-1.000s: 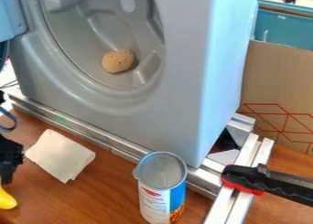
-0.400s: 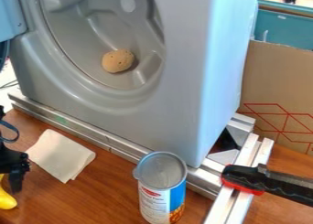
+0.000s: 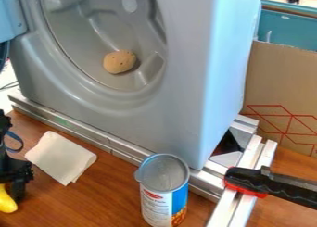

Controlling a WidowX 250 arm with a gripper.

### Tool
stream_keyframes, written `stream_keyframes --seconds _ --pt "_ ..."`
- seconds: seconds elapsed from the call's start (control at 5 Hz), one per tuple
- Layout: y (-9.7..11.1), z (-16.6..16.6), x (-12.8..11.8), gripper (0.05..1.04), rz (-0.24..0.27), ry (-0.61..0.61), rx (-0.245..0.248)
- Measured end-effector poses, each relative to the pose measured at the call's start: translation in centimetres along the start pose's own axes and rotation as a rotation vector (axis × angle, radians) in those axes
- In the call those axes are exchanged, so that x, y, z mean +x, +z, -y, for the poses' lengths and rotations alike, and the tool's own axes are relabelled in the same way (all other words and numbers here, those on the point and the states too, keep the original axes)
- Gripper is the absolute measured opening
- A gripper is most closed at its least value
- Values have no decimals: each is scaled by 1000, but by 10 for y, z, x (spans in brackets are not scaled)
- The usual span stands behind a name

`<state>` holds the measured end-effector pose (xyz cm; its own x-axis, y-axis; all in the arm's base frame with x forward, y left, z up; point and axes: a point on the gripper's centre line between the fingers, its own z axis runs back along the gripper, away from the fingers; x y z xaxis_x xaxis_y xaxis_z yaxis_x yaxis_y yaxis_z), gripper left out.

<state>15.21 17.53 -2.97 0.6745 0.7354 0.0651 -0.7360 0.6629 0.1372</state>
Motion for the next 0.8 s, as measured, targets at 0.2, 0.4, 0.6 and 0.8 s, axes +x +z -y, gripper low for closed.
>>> stream_keyframes --seconds 0.2,0.4,0.6,0.8 --pt "-1 -1 4 664 2 16 13" --pt "7 -4 -5 514 -25 19 61" --pt "49 1 -8 514 50 -15 91" --pt "97 27 -17 514 140 -88 115"
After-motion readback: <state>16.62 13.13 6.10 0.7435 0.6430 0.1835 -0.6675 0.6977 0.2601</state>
